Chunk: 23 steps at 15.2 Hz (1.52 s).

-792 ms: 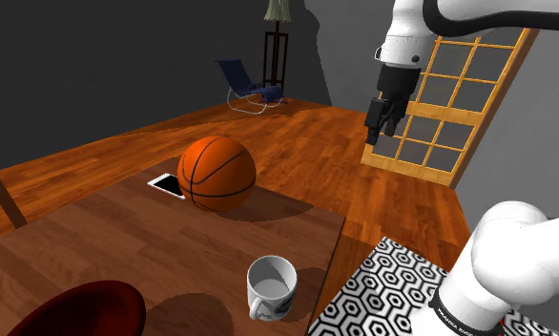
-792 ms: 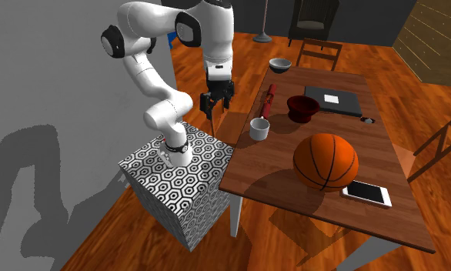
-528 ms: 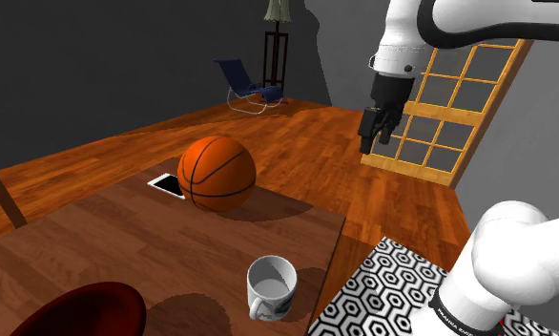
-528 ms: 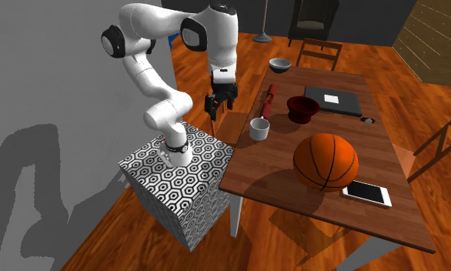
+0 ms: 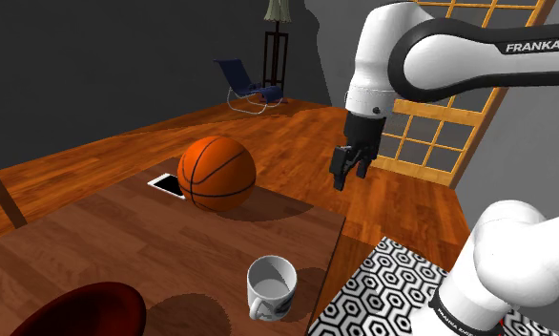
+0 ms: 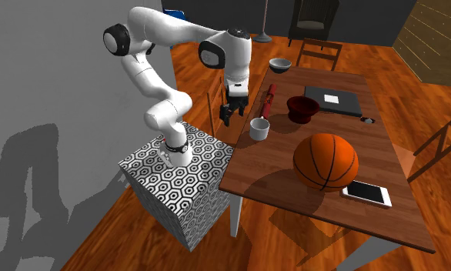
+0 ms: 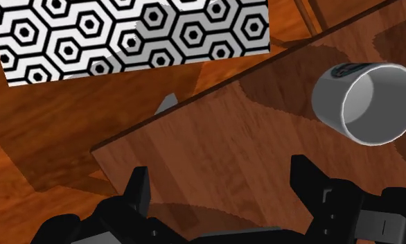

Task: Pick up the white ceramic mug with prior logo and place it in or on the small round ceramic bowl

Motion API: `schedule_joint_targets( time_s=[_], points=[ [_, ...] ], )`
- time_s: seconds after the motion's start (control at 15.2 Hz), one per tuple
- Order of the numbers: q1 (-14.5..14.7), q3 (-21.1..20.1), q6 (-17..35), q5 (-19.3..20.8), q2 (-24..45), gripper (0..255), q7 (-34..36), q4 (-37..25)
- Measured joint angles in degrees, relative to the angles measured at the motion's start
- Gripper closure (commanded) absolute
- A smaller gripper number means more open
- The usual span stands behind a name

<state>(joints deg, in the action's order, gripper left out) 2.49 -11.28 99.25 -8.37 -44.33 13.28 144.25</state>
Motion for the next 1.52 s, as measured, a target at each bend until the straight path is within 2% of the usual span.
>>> schedule_joint_targets(
  time_s=[0.53, 0.79, 1.12, 1.52],
  points=[
    [3.3, -9.0, 12.5, -7.0, 6.7, 0, 8.7, 5.2],
    [4.2, -14.1, 18.7, -9.4, 13.2, 0, 13.4, 4.3],
    [4.6, -19.6, 26.7, -10.6, 21.1, 0, 18.7, 3.6],
    [4.1, -21.5, 33.1, -10.4, 25.6, 0, 19.6, 5.6]
  ],
)
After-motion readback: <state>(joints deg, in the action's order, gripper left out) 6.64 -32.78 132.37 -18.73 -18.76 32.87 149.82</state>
